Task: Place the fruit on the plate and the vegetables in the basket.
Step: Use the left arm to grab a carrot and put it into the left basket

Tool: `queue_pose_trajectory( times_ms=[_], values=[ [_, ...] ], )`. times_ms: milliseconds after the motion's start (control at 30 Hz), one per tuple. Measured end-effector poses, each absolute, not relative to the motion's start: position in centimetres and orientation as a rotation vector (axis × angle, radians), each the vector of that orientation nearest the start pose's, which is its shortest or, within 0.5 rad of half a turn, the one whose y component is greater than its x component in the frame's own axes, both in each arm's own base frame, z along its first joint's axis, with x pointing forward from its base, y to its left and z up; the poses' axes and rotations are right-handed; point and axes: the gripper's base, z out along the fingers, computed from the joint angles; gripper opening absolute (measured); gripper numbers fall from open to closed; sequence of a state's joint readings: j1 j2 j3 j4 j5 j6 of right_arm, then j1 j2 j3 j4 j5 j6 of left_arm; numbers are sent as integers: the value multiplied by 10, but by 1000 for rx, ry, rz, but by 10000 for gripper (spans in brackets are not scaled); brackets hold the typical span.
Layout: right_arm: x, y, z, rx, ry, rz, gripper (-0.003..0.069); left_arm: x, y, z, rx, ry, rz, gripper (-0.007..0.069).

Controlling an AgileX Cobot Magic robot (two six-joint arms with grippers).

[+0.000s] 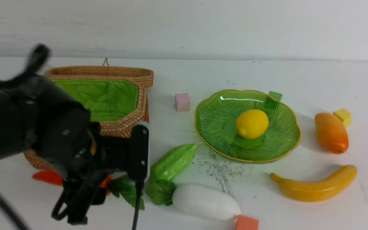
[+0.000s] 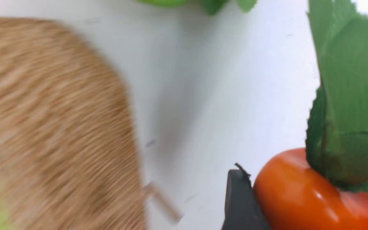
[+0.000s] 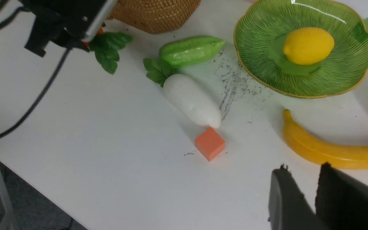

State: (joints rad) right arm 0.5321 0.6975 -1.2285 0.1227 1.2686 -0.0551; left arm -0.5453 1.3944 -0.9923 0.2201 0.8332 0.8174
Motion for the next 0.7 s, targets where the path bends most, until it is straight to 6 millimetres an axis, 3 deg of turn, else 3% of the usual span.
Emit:
queue_pose_trajectory(
  times_ms=[33,100,133,267,400,567,700],
  values=[
    [57,46,443,-673,2142,411,165,239,-127,272,1832,2008,357,399],
    [57,46,443,-673,2141,411,165,234,-115,300,1736,1895,494,399],
    [57,46,443,-672,2139,411,165,234,-114,302,1719,1894,505,399],
    [61,49,450,-647,2043,439,167,258,-97,320,1484,1809,703,399],
    [63,54,460,-649,1917,490,169,291,-88,314,1351,1855,722,399],
    [62,58,464,-659,1864,545,171,329,-87,298,1314,1904,716,399],
    [61,59,464,-672,1868,552,175,339,-88,291,1303,1921,703,399]
  ],
)
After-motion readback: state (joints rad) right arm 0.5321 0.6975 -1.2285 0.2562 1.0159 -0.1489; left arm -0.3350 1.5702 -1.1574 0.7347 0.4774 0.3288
